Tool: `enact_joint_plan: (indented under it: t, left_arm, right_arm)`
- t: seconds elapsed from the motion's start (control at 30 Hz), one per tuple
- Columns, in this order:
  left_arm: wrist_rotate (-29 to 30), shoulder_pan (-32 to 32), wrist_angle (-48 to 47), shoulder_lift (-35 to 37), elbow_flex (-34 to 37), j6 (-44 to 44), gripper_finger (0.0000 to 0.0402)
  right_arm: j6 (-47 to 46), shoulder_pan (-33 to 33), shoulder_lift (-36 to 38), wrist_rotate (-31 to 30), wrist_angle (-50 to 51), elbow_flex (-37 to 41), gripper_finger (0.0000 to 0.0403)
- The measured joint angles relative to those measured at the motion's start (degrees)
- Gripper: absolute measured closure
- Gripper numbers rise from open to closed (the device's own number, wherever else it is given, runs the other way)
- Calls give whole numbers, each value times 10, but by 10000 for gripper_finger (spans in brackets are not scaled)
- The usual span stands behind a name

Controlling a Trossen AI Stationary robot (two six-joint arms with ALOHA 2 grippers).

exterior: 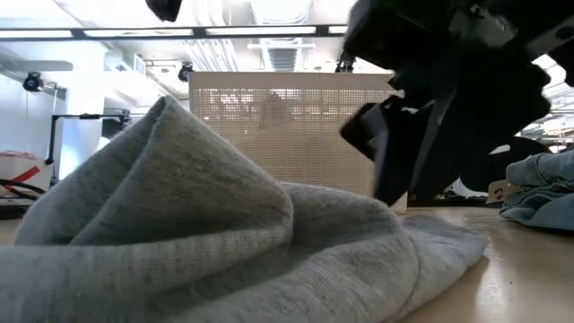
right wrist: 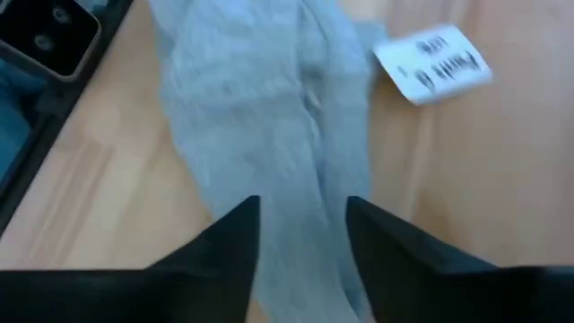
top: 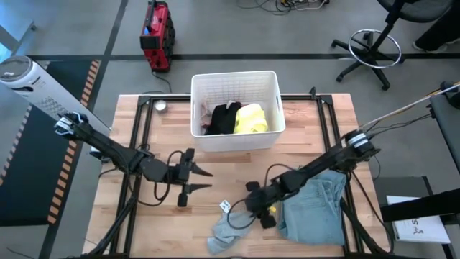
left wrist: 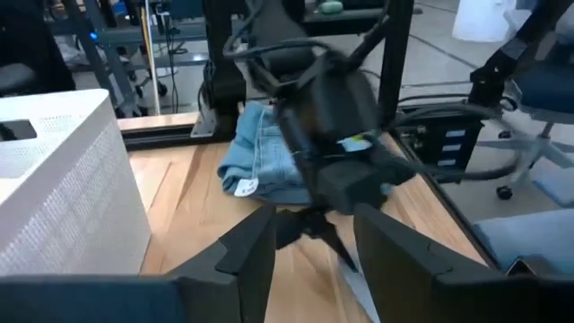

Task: Sort clothes
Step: Put the gray boxer into the white laundry bin

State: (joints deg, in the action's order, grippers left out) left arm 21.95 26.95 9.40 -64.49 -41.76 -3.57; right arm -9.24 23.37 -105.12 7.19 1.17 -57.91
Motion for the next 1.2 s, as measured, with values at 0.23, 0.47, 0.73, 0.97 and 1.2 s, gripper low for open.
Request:
enact_joint_plan:
  t: [0.23, 0.47, 0.73, 0.97, 1.2]
  left_arm:
    - [0, 4, 15, 7, 21, -5, 240]
    - [0, 6, 11, 8, 5, 0, 213]
    - [0, 11, 7, 8, 2, 1, 201]
    - [0, 17, 9, 7, 2, 10, 219]
    - [-1, 22, 19, 7, 2, 25, 239]
  right_arm:
    - [33, 47, -84, -99, 63, -143, 156]
    - [60, 76, -189, -114, 140, -286, 109]
    - [11, 78, -267, -114, 216, -390, 138]
    - [6, 76, -283, -116, 257, -433, 320]
    - [54, 76, -281, -125, 405, -506, 384]
